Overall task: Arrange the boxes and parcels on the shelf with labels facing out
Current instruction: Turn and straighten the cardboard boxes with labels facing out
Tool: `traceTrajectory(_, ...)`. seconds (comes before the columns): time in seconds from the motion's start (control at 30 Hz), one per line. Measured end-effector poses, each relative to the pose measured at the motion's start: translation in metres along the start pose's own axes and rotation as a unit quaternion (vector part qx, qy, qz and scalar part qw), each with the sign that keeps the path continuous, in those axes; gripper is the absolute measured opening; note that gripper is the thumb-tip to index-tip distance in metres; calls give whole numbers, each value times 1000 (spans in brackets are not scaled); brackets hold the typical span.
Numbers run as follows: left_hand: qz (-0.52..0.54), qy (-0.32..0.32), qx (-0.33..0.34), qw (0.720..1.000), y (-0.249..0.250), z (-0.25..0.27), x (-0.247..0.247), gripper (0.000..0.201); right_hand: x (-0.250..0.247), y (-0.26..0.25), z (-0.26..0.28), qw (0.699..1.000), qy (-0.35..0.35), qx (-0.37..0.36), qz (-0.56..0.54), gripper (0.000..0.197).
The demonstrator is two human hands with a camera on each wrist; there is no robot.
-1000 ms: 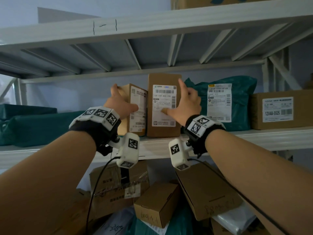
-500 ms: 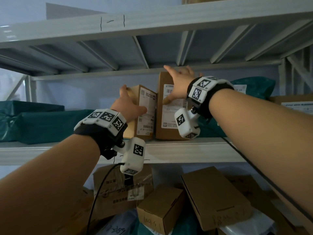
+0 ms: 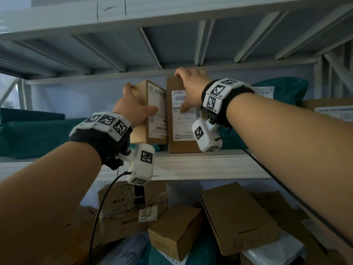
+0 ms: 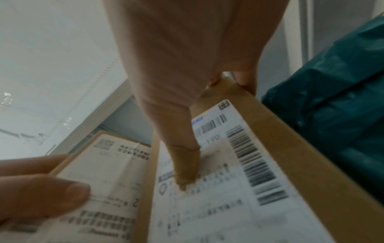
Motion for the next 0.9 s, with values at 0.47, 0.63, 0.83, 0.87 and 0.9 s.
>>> traceTrajectory(0.47,-28,0,-10,1000,-2,0,3,95,15,7,-15,997,-32,-15,72,99)
traceTrajectory(0.63,-60,-31,14,998,4,-1,8,98,19,-2,-21,991,-62,-6,121,93)
traceTrajectory(0.83,-35,-34,3,999,-2,0,9,96,14,-5,-28,997,-23,-22,71,66)
traceTrajectory(0.87,-30,-33,4,999,-3,-1,9,96,14,-6,-29,997,-6,-27,71,61)
traceTrajectory(0.9,-25,-30,4,999,-4,-1,9,95,16,-9,-33,997,4,-29,72,55)
Point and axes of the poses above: each hand's wrist, its own z-axis away from the middle knuckle, its own x-axis out of the palm, y = z × x, the point moved 6 cm from there along -z, towards the middle knuckle, and after that the axes turned 4 degrees about -y, right-handed, at the moved point
